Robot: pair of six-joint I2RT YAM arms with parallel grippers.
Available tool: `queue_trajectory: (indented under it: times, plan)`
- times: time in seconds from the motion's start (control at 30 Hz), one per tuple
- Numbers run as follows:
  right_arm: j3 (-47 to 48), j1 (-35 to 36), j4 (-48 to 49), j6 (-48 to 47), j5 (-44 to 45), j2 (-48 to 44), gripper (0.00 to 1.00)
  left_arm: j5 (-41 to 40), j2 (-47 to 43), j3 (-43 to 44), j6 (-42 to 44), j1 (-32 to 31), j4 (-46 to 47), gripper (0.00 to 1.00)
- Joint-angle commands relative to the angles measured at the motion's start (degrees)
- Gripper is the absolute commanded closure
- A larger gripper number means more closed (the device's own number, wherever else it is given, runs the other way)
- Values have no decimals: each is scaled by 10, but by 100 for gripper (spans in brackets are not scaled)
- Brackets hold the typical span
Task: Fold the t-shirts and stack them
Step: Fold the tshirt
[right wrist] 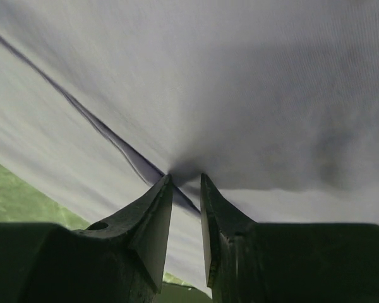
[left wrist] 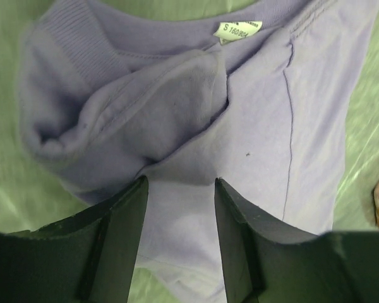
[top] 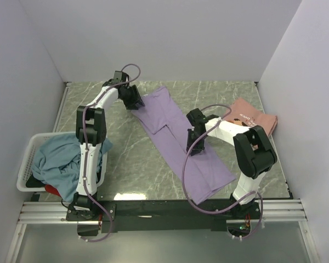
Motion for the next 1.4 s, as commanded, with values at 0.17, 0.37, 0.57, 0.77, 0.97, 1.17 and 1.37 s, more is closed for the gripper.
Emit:
queue_trajectory:
  times: [0.17, 0.37, 0.57, 0.77, 0.97, 1.17, 1.37]
  plan:
    - [88, 31, -71, 9, 4, -11, 68, -72, 26, 25, 19, 4, 21, 45]
    - [105, 30, -105, -31, 32, -51, 68, -55, -55, 11, 19, -2, 30, 45]
    - [2, 29, -90, -49, 45, -110, 67, -28, -135, -47, 20, -37, 37, 44]
    - [-100, 28, -81, -42, 40, -178, 67, 32, -171, -155, -26, -91, 70, 44]
    - [-153, 28, -48, -25, 15, -188, 67, 109, -141, -247, -65, -97, 160, 43]
    - [-162, 33, -7, -10, 4, -146, 67, 96, -82, -208, -21, -95, 123, 44]
    - [-168, 60, 33, 19, -24, -106, 67, 81, -42, -182, -5, -83, 101, 44]
